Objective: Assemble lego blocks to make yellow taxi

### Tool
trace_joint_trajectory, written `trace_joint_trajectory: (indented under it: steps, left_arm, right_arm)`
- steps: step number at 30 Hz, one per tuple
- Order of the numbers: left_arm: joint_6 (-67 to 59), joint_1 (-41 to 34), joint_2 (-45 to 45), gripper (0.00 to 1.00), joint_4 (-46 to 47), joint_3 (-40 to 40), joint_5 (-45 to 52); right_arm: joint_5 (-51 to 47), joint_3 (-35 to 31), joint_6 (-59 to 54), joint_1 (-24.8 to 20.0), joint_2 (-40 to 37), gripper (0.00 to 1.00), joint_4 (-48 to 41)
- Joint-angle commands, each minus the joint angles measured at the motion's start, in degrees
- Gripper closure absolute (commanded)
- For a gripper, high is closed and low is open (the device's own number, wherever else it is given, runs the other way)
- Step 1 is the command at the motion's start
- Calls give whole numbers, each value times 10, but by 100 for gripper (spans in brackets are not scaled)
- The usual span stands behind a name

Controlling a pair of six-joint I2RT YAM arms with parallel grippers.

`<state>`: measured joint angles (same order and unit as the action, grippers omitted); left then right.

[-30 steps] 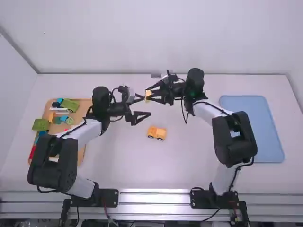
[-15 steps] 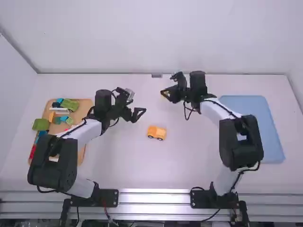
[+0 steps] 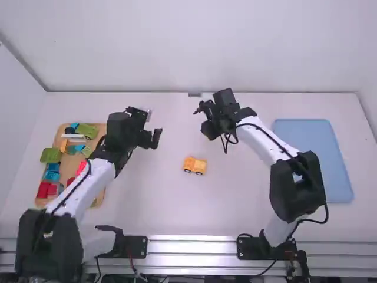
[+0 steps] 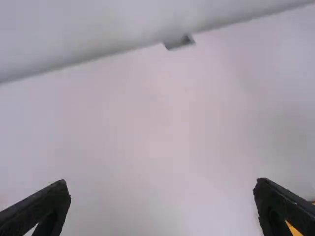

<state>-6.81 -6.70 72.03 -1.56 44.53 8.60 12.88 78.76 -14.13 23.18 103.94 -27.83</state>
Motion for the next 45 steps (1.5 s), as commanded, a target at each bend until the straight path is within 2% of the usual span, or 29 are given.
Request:
trace_joint_trajectory:
  steps: [1, 8, 20, 24, 29, 39, 42, 45]
  left_arm:
    - [0, -2, -74, 1, 34, 12, -84]
    - [1, -2, -229, 1, 146, 7, -146]
    - [63, -3, -495, 1, 103, -154, -294]
    - [64, -4, -558, 1, 121, -177, -307]
    - [64, -4, -599, 1, 137, -184, -308]
    - [64, -4, -599, 1, 146, -186, -305]
    - [64, -4, -599, 1, 147, -186, -306]
    - [64, -4, -599, 1, 147, -186, -306]
  right_arm:
    - [-9, 39, -26, 10, 4, 97, -5]
    - [-7, 127, -97, 65, 35, 97, -60]
    - [-8, 376, -227, 175, 246, 98, -258]
    - [-18, 427, -243, 201, 305, 98, -312]
    - [-43, 442, -243, 224, 360, 99, -333]
    - [-39, 442, -232, 230, 391, 98, -341]
    - [-35, 442, -232, 230, 391, 93, -341]
    - [-35, 434, -232, 230, 393, 83, -338]
